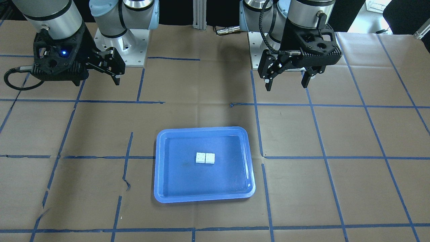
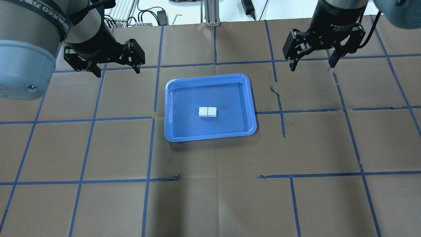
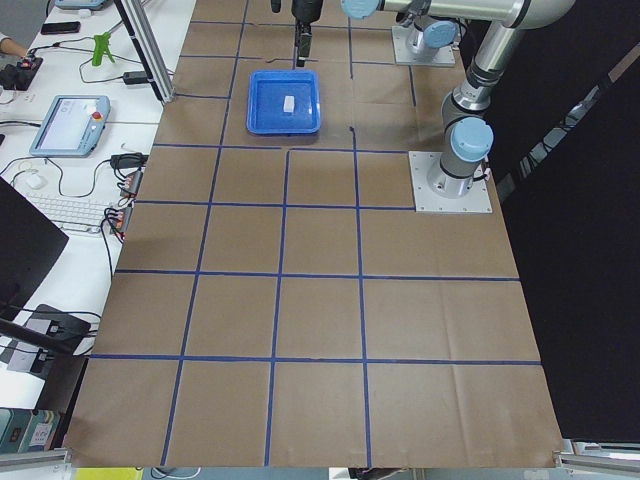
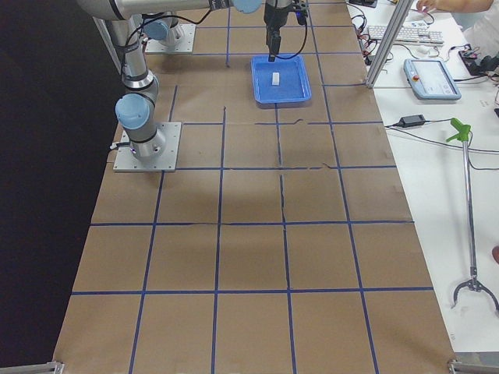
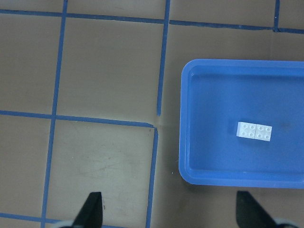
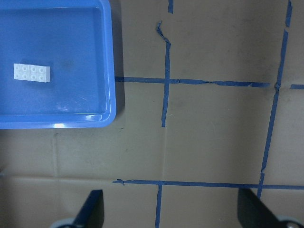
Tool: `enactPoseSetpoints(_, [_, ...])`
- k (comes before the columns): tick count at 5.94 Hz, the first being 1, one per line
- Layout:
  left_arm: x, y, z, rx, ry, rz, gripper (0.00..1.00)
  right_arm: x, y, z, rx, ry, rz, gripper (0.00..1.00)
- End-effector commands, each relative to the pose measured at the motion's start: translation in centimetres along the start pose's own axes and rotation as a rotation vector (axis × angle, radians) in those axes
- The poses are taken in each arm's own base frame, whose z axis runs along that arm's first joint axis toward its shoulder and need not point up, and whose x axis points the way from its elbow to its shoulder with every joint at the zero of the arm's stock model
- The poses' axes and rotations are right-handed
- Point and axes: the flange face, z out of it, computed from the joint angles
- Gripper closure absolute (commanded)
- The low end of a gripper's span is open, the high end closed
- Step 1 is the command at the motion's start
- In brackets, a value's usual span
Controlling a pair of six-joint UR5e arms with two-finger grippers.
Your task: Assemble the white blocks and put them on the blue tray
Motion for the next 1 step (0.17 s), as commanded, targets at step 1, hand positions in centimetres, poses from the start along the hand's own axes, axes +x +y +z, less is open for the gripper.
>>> enactPoseSetpoints(1, [0.0, -0.01, -0.01, 0.001, 0.0, 0.0, 0.01, 0.21, -0.01, 0.26, -0.008, 0.0, 0.004, 0.0])
